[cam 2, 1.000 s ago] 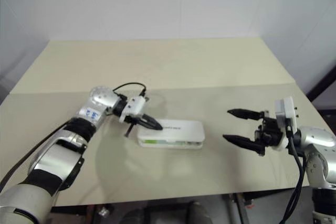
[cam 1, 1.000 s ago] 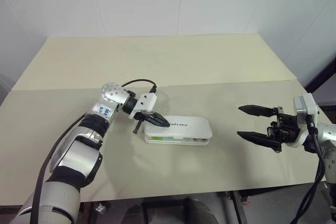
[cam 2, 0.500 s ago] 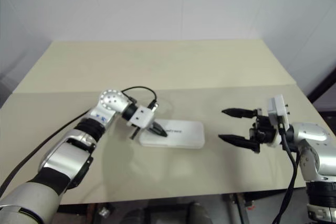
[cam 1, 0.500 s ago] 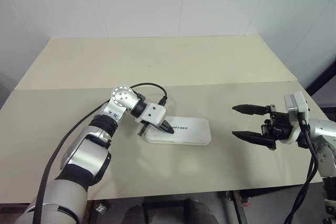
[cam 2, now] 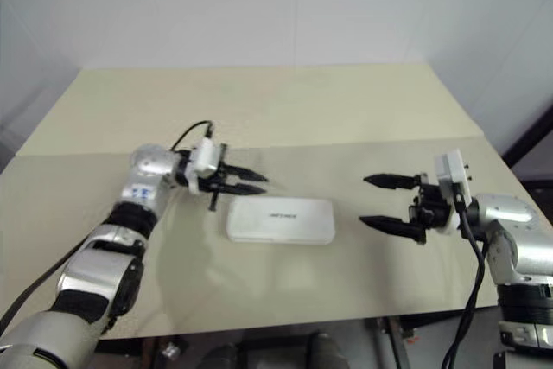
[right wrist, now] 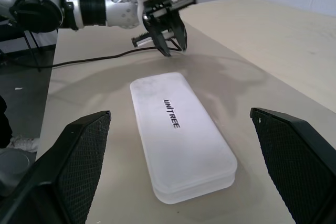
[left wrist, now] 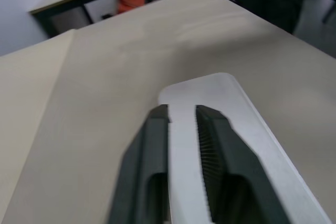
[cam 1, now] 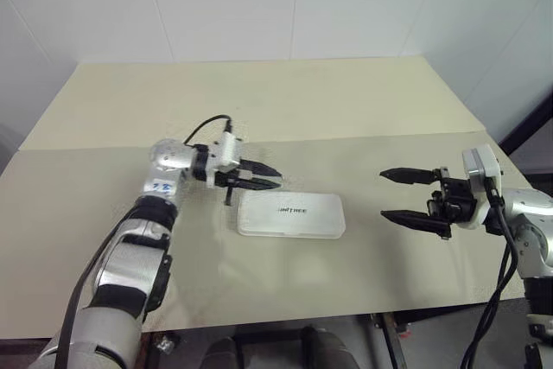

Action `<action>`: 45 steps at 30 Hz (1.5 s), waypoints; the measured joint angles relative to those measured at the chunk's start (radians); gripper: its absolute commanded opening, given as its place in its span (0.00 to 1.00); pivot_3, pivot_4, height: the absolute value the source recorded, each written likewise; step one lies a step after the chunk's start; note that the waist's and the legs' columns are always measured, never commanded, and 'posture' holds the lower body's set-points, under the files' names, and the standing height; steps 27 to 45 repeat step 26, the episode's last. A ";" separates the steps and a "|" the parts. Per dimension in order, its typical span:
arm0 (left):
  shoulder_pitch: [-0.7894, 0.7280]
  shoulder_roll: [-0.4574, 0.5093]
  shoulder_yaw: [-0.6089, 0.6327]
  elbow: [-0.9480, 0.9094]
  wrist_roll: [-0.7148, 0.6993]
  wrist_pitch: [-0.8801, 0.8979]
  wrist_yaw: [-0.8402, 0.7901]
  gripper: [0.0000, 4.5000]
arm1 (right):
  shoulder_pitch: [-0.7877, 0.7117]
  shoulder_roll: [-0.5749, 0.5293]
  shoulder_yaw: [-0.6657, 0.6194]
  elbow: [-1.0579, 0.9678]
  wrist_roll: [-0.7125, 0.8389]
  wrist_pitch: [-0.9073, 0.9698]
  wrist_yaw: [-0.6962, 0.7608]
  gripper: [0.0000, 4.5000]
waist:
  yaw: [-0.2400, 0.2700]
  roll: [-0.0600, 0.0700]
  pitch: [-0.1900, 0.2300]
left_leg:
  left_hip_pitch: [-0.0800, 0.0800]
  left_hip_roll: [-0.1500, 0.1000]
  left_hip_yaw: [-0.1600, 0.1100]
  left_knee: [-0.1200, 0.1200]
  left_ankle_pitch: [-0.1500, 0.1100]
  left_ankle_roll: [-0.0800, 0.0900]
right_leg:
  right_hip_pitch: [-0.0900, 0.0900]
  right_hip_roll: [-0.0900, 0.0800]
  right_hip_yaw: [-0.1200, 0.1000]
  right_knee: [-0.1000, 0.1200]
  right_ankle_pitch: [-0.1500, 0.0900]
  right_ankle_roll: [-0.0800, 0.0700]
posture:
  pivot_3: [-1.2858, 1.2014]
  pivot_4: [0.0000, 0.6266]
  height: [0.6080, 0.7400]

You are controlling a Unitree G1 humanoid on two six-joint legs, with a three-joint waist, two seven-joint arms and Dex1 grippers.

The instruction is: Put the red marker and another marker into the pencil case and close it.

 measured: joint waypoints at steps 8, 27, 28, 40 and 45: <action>0.157 0.087 0.083 -0.181 -0.047 0.065 0.009 1.00 | -0.079 0.004 0.034 0.093 -0.034 -0.029 0.031 1.00 | 0.001 0.000 0.000 | 0.000 0.000 0.000 0.000 0.000 0.000 | 0.000 0.000 0.000 0.000 0.000 0.000 | 0.52 0.24 1.00; 0.309 0.215 0.177 -0.434 -0.194 0.336 0.034 1.00 | -0.121 0.010 0.047 0.164 -0.062 -0.068 0.050 1.00 | 0.001 0.000 0.000 | 0.001 0.001 0.001 -0.003 0.000 0.000 | -0.001 -0.001 0.000 0.001 -0.002 -0.003 | 0.52 0.24 1.00; 0.309 0.215 0.177 -0.434 -0.194 0.336 0.034 1.00 | -0.121 0.010 0.047 0.164 -0.062 -0.068 0.050 1.00 | 0.001 0.000 0.000 | 0.001 0.001 0.001 -0.003 0.000 0.000 | -0.001 -0.001 0.000 0.001 -0.002 -0.003 | 0.52 0.24 1.00; 0.309 0.215 0.177 -0.434 -0.194 0.336 0.034 1.00 | -0.121 0.010 0.047 0.164 -0.062 -0.068 0.050 1.00 | 0.001 0.000 0.000 | 0.001 0.001 0.001 -0.003 0.000 0.000 | -0.001 -0.001 0.000 0.001 -0.002 -0.003 | 0.52 0.24 1.00; 0.309 0.215 0.177 -0.434 -0.194 0.336 0.034 1.00 | -0.121 0.010 0.047 0.164 -0.062 -0.068 0.050 1.00 | 0.001 0.000 0.000 | 0.001 0.001 0.001 -0.003 0.000 0.000 | -0.001 -0.001 0.000 0.001 -0.002 -0.003 | 0.52 0.24 1.00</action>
